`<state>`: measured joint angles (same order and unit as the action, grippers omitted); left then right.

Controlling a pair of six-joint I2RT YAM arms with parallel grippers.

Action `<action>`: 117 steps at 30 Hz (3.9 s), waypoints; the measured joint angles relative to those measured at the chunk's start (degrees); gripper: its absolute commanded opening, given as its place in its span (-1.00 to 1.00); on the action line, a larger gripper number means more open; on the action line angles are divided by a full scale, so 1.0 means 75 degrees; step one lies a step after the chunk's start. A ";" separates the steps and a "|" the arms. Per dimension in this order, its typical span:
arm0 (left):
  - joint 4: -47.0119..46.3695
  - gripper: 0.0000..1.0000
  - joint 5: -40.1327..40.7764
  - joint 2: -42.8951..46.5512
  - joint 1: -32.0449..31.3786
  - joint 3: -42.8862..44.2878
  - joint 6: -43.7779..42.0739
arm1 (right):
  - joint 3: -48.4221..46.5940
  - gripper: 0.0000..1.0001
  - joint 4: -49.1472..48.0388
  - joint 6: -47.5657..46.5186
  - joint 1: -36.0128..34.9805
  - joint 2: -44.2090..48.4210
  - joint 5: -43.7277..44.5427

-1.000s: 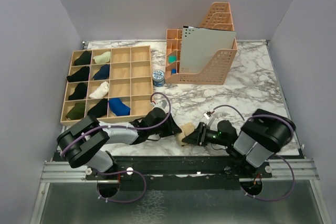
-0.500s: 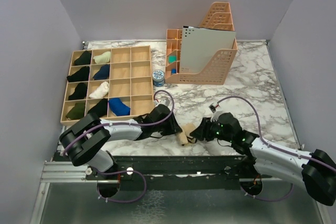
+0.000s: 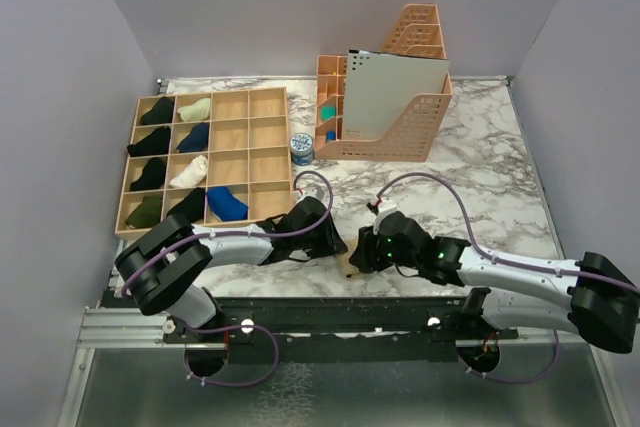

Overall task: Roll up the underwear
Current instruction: Roll the underwear to the center of the board.

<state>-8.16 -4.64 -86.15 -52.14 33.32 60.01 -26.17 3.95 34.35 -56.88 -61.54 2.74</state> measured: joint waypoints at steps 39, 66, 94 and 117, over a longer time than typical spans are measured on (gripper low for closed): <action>0.0487 0.37 0.0096 0.0857 0.0050 -0.0105 0.0224 | -0.0991 -0.78 -0.0032 0.1355 -0.1702 -0.2498 0.2789; -0.1332 0.50 -0.0385 0.1326 0.0047 -0.1408 0.0070 | 0.3389 -0.84 -0.7740 0.2993 0.1434 -0.2139 -0.2550; -0.1594 -0.62 -0.0466 -0.0175 -0.0265 -0.0560 -0.0221 | 0.2060 0.09 -0.3541 0.1128 0.1536 -0.0175 -0.2748; 0.1440 -0.67 0.0548 0.2020 0.1058 -0.0918 -0.0428 | -0.1722 0.12 -0.0769 -0.2212 -0.1393 -0.2643 0.0455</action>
<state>2.63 -0.54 -71.00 -44.21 26.44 56.80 -39.09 -1.83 17.76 -67.33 -81.36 6.15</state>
